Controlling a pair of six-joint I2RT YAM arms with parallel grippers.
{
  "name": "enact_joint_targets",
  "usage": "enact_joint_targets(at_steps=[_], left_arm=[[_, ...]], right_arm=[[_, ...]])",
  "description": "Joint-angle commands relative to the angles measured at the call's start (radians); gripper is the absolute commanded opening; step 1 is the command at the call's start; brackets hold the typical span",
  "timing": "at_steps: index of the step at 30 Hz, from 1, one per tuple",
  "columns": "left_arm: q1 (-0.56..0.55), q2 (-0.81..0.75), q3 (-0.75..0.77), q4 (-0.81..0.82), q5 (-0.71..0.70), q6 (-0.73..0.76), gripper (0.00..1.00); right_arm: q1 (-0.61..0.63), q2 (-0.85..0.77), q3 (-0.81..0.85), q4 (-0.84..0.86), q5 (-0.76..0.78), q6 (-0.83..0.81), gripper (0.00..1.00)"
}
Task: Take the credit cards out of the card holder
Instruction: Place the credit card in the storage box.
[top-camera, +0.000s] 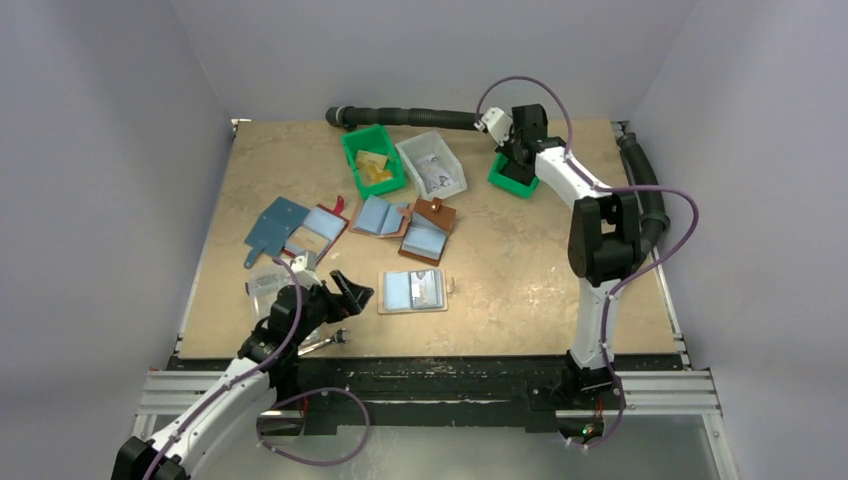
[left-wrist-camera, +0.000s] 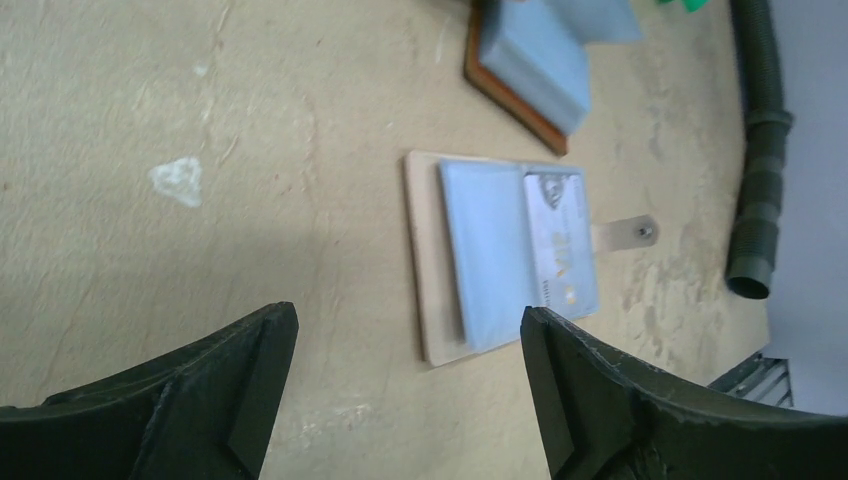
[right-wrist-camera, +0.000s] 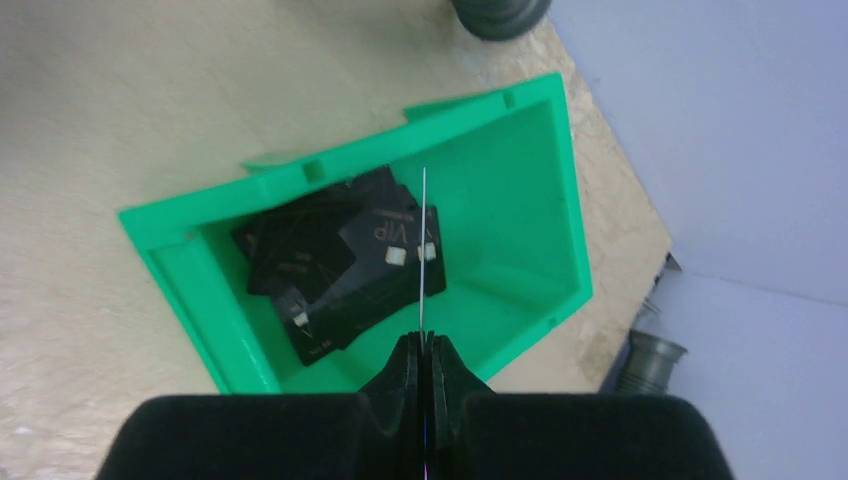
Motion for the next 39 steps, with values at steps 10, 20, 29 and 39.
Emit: enact_joint_targets(at_steps=[10,20,29,39], left_arm=[[0.005,0.103,0.076,-0.015,0.01,0.027,0.89],[0.005,0.072,0.082,0.009,0.061,0.008,0.9],[0.005,0.143,0.031,0.238,0.246,-0.044,0.87],[-0.001,0.227,0.008,0.428,0.368,-0.122,0.79]], right_arm=[[0.002,0.036,0.006,0.076,0.124,-0.078,0.26],[0.001,-0.058,0.056,-0.197,-0.274,0.093,0.33],[-0.001,-0.335,-0.152,-0.343,-0.838,0.191,0.28],[-0.03,-0.646,-0.568,-0.075,-1.279,0.412,0.5]])
